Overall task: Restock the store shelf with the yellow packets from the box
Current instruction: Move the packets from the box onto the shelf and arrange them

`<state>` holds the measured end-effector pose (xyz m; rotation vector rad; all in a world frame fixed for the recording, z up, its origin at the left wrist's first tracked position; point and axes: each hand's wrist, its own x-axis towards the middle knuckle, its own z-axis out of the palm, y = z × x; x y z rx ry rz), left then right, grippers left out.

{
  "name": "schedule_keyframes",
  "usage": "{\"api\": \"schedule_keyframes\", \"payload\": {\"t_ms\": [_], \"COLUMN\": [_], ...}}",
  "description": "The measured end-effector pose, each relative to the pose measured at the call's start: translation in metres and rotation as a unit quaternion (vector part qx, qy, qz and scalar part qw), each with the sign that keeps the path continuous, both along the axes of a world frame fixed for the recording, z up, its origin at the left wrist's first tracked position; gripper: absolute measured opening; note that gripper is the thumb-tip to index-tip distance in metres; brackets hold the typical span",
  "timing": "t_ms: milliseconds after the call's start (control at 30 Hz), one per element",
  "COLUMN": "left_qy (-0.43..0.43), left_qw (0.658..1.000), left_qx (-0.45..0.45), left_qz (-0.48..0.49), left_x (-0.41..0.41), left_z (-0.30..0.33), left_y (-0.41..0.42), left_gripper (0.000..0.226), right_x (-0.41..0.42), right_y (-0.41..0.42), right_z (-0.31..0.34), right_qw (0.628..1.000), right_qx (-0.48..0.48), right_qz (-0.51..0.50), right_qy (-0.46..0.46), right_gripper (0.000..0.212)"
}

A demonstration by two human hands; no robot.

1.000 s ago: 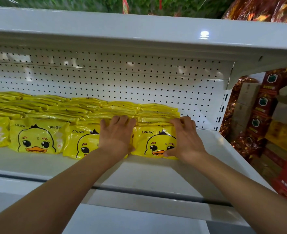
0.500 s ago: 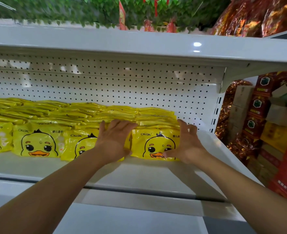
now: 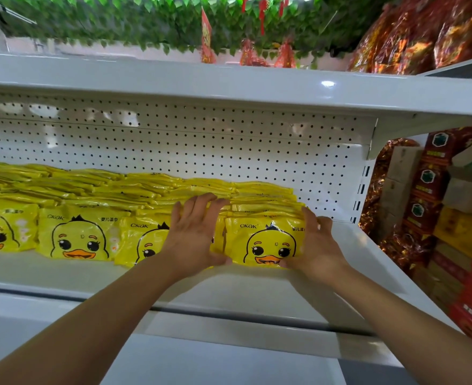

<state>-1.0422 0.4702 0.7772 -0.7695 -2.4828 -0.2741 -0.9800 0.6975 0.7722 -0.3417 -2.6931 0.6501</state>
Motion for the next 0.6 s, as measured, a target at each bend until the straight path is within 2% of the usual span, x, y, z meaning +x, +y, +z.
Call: {"api": "schedule_keyframes", "payload": {"t_ms": [100,233,367,467,600], "left_qy": [-0.004,-0.064,-0.099,-0.049,0.004], "left_qw": [0.999,0.990,0.986,0.989,0.992], "left_qx": [-0.008,-0.003,0.035,0.068,0.069], "left_qz": [0.049,0.127,0.132,0.119,0.104], "left_x": [0.012,0.021,0.021,0.018,0.013], "left_z": [-0.001,-0.007,-0.014,-0.020,-0.029], "left_y": [-0.017,-0.043,-0.056,-0.054,-0.047], "left_gripper": [0.110,0.105,0.095,0.082,0.077], "right_x": [0.008,0.013,0.011,0.013,0.015], "right_y": [0.000,-0.009,-0.018,-0.022,-0.023], "right_z": [-0.006,-0.008,-0.007,-0.006,-0.006], "right_qw": [0.999,0.998,0.997,0.997,0.998], "right_qx": [-0.033,-0.058,-0.078,-0.071,-0.054], "right_qz": [0.000,0.000,-0.019,-0.032,-0.035], "right_qy": [0.026,0.016,0.015,0.016,0.011], "right_gripper": [0.121,0.116,0.113,0.104,0.104]}}
